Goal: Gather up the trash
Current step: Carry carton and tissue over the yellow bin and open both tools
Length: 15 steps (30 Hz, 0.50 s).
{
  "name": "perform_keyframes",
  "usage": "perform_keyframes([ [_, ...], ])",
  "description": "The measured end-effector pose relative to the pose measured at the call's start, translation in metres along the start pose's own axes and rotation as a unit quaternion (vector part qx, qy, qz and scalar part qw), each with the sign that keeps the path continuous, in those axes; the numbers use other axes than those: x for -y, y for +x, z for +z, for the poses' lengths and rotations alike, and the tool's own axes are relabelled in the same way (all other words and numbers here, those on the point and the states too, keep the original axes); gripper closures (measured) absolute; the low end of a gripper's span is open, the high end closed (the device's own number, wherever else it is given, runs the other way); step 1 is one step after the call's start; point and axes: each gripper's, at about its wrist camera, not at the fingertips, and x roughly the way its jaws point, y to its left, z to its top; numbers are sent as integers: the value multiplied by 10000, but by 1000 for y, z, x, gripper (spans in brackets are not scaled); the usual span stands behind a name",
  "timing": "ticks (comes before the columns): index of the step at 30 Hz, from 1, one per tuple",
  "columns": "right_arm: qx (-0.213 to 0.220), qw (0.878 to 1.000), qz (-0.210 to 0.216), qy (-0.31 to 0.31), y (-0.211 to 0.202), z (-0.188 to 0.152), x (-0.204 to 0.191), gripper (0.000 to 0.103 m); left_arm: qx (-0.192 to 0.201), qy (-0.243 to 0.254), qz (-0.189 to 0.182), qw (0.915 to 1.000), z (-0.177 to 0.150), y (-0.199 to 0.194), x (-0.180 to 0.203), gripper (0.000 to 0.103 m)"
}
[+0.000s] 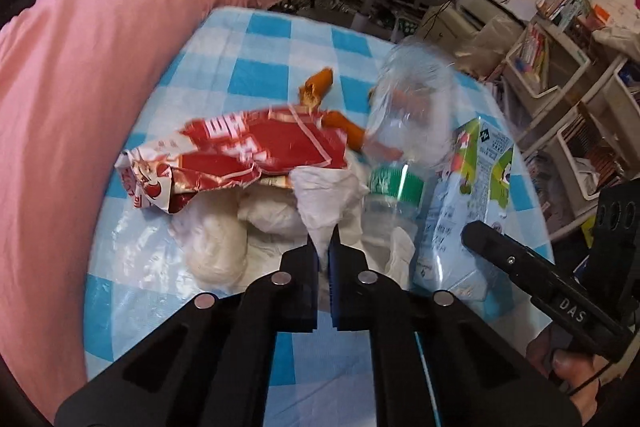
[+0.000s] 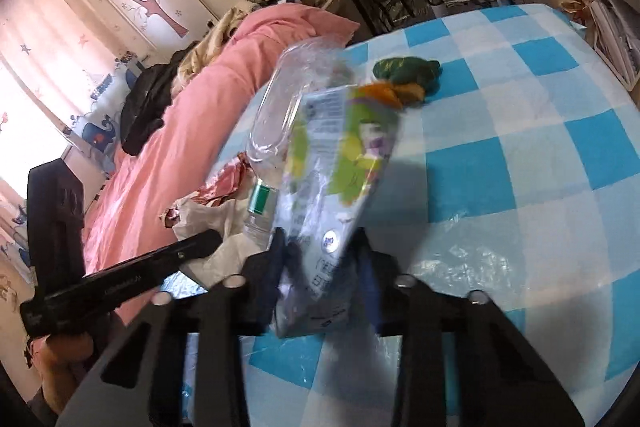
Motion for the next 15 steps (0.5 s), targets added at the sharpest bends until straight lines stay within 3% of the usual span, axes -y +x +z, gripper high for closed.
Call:
perform_keyframes([
  [5,98,9999,-11,-131,-12,-4,0,77,353,185,-128,9991,1,-31,6,100],
  [10,255,9984,363,-363,-35,-10,-10,79,601,227,-215,9977,-3,-60,0,100],
  [15,30,9933,822,-816,-48,-29,-33,79,764,297,-213,9964,-17,-87,-8,100],
])
